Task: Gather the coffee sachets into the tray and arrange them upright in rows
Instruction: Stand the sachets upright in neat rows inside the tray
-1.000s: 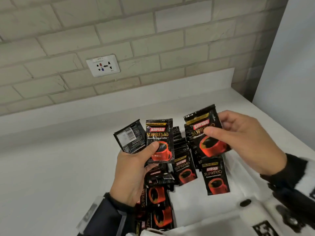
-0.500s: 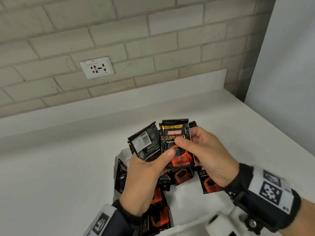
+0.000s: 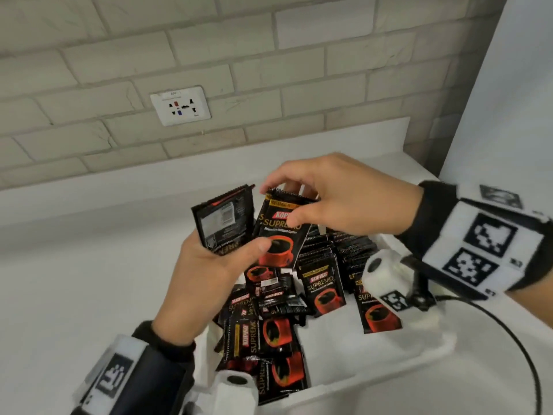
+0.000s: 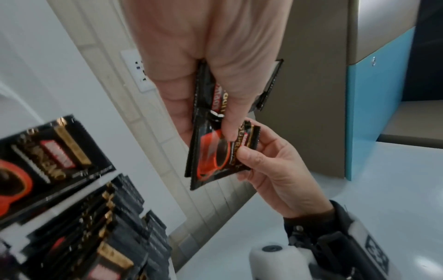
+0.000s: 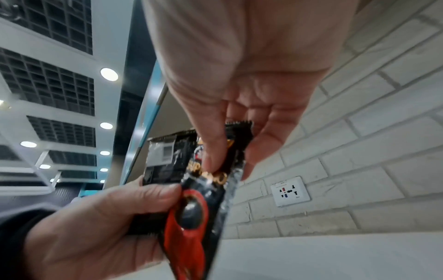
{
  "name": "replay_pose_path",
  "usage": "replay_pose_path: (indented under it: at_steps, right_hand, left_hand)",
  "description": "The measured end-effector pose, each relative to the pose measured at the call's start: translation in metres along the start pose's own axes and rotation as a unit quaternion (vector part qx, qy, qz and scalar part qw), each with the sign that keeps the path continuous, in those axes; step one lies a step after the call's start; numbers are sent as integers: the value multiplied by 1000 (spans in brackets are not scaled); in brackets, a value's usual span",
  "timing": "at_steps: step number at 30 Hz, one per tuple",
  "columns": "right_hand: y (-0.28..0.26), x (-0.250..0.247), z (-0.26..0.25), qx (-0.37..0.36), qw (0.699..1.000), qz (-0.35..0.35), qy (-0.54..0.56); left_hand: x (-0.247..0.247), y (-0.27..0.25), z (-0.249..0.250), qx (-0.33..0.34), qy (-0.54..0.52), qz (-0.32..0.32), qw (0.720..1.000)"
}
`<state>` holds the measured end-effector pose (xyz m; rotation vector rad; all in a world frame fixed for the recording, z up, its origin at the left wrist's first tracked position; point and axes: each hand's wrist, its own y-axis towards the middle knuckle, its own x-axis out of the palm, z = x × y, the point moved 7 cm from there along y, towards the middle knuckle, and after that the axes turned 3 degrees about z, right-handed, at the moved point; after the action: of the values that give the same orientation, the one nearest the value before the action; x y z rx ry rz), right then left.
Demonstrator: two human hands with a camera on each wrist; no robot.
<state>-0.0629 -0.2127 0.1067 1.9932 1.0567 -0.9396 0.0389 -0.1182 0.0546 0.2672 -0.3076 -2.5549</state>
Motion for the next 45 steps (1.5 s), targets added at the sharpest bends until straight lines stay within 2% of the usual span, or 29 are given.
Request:
replay_pose_path:
  at_steps: [4, 7, 10, 14, 21, 26, 30, 39, 42, 45]
  right_hand:
    - [27, -4, 12, 32, 999, -7, -14]
    - [46, -2, 26, 45, 997, 6, -58]
    - [63, 8, 36, 63, 993, -4, -98]
    - [81, 27, 37, 75, 987, -25, -143]
    - [109, 54, 34, 82, 980, -57, -173]
    - [117, 72, 39, 88, 975, -100, -178]
    - [117, 77, 45, 102, 974, -123, -159]
    - [114, 77, 46, 107, 972, -151, -145]
    - [113, 88, 44, 97, 965, -178, -168]
    - [114, 105, 44, 74, 952, -219, -201]
  left_hand:
    - [-40, 14, -16, -43, -28, 66, 996]
    - [-62, 20, -29, -62, 48, 73, 994]
    - [-57, 21, -38, -51, 215, 9, 975]
    - [-39, 29, -48, -21, 334, -64, 940]
    - [-6, 53, -62, 52, 441, -180, 878]
    - [12, 63, -83, 50, 499, -261, 825]
    - [17, 67, -94, 41, 534, -296, 791]
    - [14, 56, -98, 62, 554, -293, 777]
    - [14, 54, -99, 67, 570, -285, 767]
    - [13, 53, -97, 63, 569, -277, 772]
